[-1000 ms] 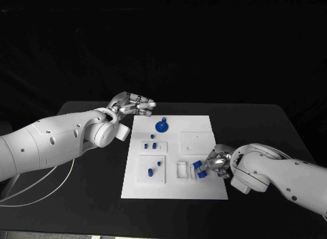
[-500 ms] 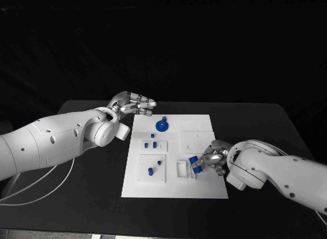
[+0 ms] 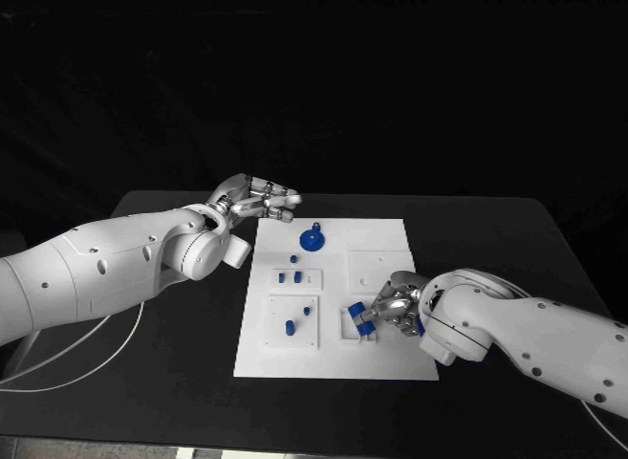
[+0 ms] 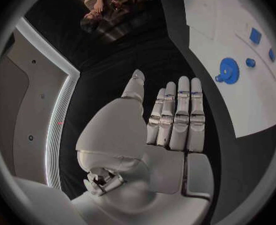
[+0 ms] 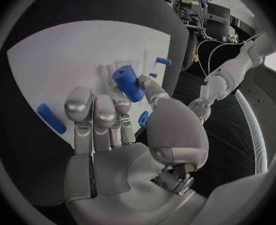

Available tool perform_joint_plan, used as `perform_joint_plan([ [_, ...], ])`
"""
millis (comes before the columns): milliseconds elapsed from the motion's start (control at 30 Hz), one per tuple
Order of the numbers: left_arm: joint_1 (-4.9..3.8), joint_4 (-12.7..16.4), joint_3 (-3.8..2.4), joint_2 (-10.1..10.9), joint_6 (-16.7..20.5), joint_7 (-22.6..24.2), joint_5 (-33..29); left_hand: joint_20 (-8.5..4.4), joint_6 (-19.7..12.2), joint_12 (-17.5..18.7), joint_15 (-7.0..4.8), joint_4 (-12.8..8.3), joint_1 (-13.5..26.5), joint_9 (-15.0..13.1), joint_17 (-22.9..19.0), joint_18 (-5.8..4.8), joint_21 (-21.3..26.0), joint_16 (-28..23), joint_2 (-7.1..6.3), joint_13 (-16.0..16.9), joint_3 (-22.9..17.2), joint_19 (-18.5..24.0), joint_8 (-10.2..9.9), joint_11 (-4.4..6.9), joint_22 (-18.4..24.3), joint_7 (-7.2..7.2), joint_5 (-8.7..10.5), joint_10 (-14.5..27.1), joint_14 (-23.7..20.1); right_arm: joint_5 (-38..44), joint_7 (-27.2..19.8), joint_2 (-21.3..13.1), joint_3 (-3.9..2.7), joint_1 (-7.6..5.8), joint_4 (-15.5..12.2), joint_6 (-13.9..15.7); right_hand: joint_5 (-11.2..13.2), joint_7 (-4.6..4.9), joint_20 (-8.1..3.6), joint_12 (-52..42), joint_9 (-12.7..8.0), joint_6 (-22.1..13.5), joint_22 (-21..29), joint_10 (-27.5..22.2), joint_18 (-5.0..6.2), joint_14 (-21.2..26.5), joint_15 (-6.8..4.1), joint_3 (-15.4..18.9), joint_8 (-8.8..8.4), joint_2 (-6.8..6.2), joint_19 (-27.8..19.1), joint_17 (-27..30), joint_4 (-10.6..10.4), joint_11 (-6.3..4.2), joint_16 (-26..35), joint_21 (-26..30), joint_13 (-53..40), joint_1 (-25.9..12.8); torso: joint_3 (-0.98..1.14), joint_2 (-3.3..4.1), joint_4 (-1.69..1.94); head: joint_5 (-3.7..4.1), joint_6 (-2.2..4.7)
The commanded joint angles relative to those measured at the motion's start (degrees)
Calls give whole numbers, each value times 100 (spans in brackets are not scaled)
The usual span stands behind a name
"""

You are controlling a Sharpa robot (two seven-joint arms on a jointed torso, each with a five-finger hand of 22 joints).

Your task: Assemble the parts on the task board

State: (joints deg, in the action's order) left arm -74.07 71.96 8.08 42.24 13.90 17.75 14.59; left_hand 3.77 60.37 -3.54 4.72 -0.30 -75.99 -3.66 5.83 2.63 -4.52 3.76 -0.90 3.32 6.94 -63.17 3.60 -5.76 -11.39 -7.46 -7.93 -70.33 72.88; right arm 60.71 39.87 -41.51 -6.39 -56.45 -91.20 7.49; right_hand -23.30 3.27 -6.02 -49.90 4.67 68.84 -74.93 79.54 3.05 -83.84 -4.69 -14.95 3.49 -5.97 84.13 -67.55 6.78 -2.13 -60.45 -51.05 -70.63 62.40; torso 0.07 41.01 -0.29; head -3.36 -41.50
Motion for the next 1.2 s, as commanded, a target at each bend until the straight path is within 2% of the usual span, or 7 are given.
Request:
perform_joint_plan([
  [33,-4,21,-4,-9,-79,13,26,13,-19,12,11,-22,13,-7,8,-40,-38,-7,24,9,-7,-18,8,6,5,-8,-24,40,-31,165,53,64,21,-2,44,-205,41,-39,-39,7,-9,32,-624,-6,16,-6,-49,4,13,16,192,6,-44,-22,3,12,6,37,3,0,-2,-13,-9],
  [433,-4,28,-4,-2,-85,1,34,13,-19,12,11,-22,13,-7,8,-40,-38,-7,24,9,-7,-18,8,6,5,-8,-24,40,-31,263,101,184,74,-3,133,-436,120,-58,-46,54,7,69,-620,-21,9,-5,-56,87,18,1,192,6,-327,-30,27,48,41,-7,5,-1,-9,-43,-35],
  [667,-4,30,-4,-3,-96,-11,40,17,-16,10,14,-20,14,-7,7,-39,-46,-7,27,10,-8,-15,8,4,40,-9,-20,48,-40,263,75,230,78,-3,126,-432,590,-82,-51,73,34,147,-620,-5,5,-8,-60,167,16,-55,196,-10,-631,-38,26,55,70,-96,5,-2,-6,-53,-40],
  [767,-4,30,-4,-3,-101,-17,41,17,-16,10,14,-20,14,-7,7,-39,-46,-7,27,10,-8,-15,8,4,40,-9,-20,48,-40,264,72,239,78,-3,137,-436,977,-81,-48,81,45,156,-619,-3,7,-8,-54,201,15,-121,196,-12,-900,-32,31,62,80,-163,4,-1,-7,-55,-40],
  [800,-4,30,-4,-2,-102,-19,41,17,-16,10,14,-20,14,-7,7,-39,-46,-7,27,10,-8,-15,8,4,40,-9,-20,48,-40,266,72,241,78,-3,141,-437,1019,-78,-47,79,54,156,-621,-3,8,-8,-54,187,16,-159,198,-15,-1035,-28,32,57,82,-147,3,-2,-6,-54,-42],
  [967,-5,30,-4,0,-109,-29,42,19,-18,11,17,-14,18,-7,7,-39,-48,-7,23,9,-7,-13,8,0,51,-10,-16,58,-46,281,63,246,79,-3,142,-456,1206,-74,-46,86,82,154,-619,-2,10,-11,-54,209,17,-275,197,-25,-1314,-24,34,69,95,-179,5,-1,-8,-59,-48],
  [1200,-5,26,-4,1,-115,-38,42,21,-19,11,19,-12,17,-7,6,-39,-47,-7,25,10,-9,-9,9,-1,57,-10,-20,63,-52,288,13,243,79,-3,118,-465,1799,-74,-46,89,126,145,-621,-4,11,-11,-54,225,19,-489,200,-33,-1790,-21,39,65,103,-177,9,-2,-12,-74,-63],
])
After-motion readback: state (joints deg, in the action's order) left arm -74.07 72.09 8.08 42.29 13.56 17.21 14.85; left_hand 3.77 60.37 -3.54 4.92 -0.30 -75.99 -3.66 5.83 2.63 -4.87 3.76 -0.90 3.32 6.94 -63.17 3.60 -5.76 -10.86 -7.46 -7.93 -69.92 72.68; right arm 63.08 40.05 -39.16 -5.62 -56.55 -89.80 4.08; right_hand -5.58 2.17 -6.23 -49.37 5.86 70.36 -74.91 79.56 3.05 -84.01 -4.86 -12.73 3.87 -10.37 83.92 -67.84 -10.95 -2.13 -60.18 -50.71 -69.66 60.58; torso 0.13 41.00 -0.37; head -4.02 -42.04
